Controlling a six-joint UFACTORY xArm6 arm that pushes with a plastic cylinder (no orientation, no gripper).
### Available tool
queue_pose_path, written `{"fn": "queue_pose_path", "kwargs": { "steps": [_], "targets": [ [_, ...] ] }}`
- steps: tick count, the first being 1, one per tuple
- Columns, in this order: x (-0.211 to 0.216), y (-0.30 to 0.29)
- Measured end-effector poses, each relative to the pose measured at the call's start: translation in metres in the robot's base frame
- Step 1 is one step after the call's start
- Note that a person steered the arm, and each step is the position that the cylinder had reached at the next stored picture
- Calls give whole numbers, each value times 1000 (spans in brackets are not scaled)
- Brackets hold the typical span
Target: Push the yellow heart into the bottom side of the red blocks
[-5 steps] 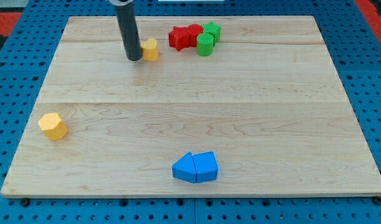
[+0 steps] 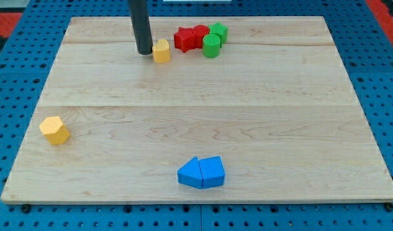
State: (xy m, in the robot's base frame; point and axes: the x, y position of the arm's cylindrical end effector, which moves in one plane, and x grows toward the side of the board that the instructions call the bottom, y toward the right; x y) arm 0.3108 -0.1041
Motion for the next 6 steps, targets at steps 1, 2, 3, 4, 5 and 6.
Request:
{"fn": "queue_pose_path", "kwargs": {
  "steps": [1, 2, 3, 4, 5, 6],
  "targets": [
    [13, 2],
    [12, 33],
    [11, 69],
    [15, 73],
    [15, 77],
    [13, 99]
  ]
}}
